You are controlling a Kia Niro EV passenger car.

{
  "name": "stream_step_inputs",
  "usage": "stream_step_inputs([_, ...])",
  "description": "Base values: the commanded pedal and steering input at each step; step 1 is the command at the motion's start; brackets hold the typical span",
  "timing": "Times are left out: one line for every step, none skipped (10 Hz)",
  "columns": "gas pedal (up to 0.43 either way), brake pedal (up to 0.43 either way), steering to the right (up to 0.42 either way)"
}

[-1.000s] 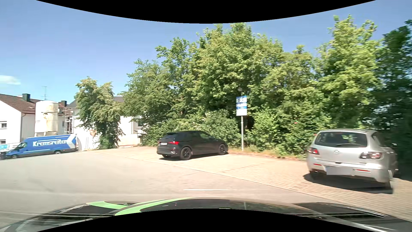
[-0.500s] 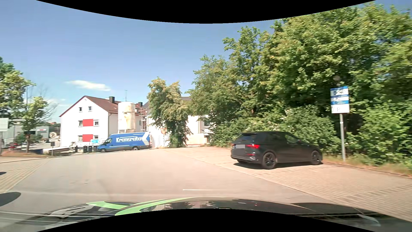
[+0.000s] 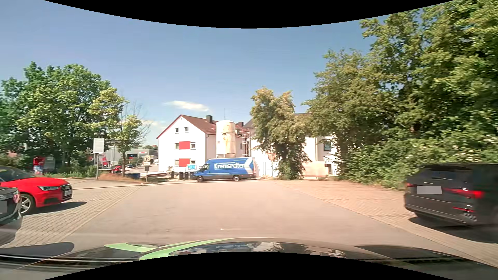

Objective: Follow the waypoints while adhering to traffic rules and regulations

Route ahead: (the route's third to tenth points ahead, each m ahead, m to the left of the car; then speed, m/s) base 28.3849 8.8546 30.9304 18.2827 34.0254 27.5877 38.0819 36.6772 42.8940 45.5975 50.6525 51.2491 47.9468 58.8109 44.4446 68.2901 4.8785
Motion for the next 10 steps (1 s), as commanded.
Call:
stream_step_inputs([0.177, 0.0, -0.369])
stream_step_inputs([0.177, 0.0, -0.325])
stream_step_inputs([0.177, 0.0, -0.277])
stream_step_inputs([0.177, 0.0, -0.24])
stream_step_inputs([0.169, 0.0, -0.214])
stream_step_inputs([0.157, 0.0, -0.179])
stream_step_inputs([0.11, 0.0, -0.153])
stream_step_inputs([0.047, 0.0, -0.131])
stream_step_inputs([0.0, 0.0, -0.106])
stream_step_inputs([0.0, 0.0, -0.086])
